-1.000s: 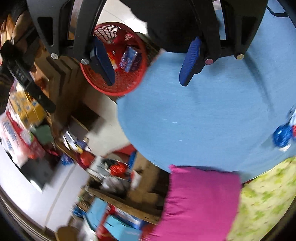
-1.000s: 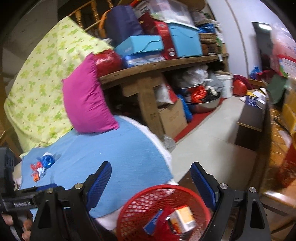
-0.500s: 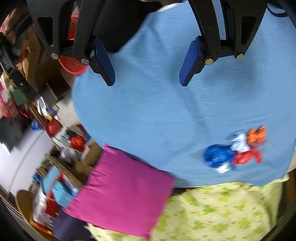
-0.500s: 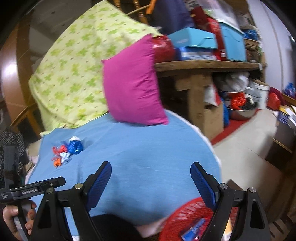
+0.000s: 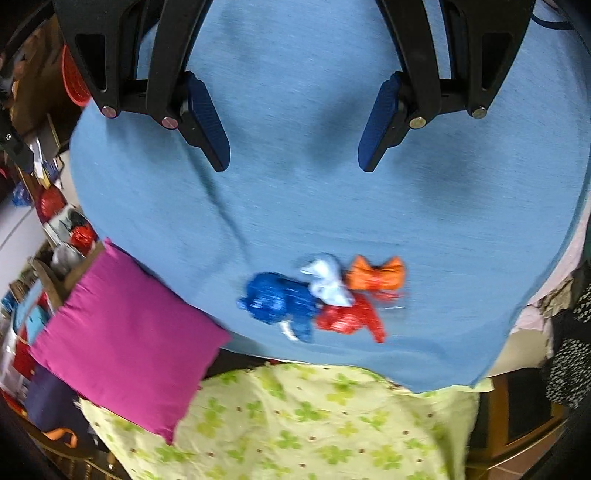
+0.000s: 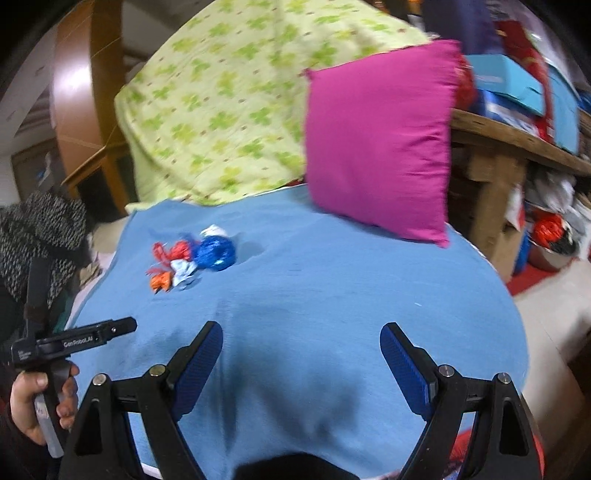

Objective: Collect trash
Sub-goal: 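Move both tools back over the candies on the blanket, then lower the right tool onto the blue plastic bag and close it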

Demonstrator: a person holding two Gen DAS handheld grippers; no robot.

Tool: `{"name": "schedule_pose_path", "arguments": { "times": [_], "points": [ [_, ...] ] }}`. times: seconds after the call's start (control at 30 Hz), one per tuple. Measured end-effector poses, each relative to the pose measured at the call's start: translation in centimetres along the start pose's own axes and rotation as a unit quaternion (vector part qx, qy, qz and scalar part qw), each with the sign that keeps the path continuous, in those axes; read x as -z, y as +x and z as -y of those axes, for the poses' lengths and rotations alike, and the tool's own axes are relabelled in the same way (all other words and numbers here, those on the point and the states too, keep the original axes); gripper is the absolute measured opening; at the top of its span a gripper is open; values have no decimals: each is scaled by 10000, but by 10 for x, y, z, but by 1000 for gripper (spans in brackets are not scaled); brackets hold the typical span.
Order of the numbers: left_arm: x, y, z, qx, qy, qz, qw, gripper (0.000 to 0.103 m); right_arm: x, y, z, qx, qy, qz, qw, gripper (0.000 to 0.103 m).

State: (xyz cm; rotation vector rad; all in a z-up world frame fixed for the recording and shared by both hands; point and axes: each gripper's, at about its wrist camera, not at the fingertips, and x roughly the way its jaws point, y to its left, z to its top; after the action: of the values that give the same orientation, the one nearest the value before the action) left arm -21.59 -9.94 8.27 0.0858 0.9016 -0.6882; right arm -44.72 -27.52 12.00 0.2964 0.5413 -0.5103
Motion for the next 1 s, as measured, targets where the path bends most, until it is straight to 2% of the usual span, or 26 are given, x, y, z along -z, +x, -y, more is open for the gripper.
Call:
{"name": "schedule_pose_path", "arguments": {
  "times": [0.23, 0.57, 0.73, 1.0],
  "points": [
    [-4, 13, -39, -341, -135, 113, 9993, 72, -23, 51, -45, -349, -425, -172, 9983, 89],
    [0, 29, -77, -928, -213, 377, 9947, 72, -59, 150, -102, -763, -578, -519, 9941, 89],
    [-3, 31, -86, -965, -310, 458, 9938, 72, -74, 209, -131, -826, -601, -766, 9918, 89],
    [-7, 32, -95, -914, -489, 501, 9934, 72, -92, 277, -149, -706, -507, -1009, 9911, 89]
  ]
}}
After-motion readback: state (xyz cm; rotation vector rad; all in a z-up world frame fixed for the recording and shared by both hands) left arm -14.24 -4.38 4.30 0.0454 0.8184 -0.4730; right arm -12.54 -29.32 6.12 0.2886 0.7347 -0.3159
